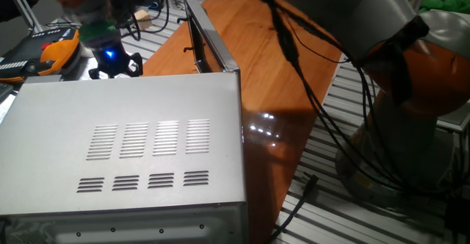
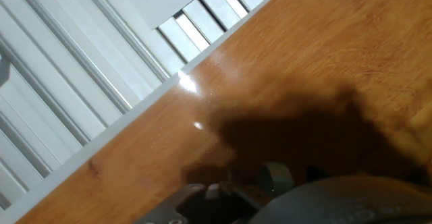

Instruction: Put the bowl into the microwave

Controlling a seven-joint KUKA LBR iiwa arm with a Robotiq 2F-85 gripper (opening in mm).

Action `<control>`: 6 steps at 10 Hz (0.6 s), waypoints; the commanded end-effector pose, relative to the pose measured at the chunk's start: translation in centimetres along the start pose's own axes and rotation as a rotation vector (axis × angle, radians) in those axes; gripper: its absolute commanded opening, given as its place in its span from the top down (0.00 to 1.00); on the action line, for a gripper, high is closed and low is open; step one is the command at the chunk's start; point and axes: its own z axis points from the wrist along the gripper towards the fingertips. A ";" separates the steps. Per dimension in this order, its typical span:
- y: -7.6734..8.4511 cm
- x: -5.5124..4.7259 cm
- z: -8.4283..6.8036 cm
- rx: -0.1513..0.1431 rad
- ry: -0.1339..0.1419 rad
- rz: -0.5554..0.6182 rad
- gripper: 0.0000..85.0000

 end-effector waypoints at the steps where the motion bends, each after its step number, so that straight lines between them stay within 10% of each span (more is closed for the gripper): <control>1: 0.0 0.0 0.0 0.006 0.017 -0.003 0.40; 3: 0.0 0.1 0.1 0.003 0.069 -0.009 0.40; 6: -0.2 0.3 0.4 0.003 0.072 -0.023 0.40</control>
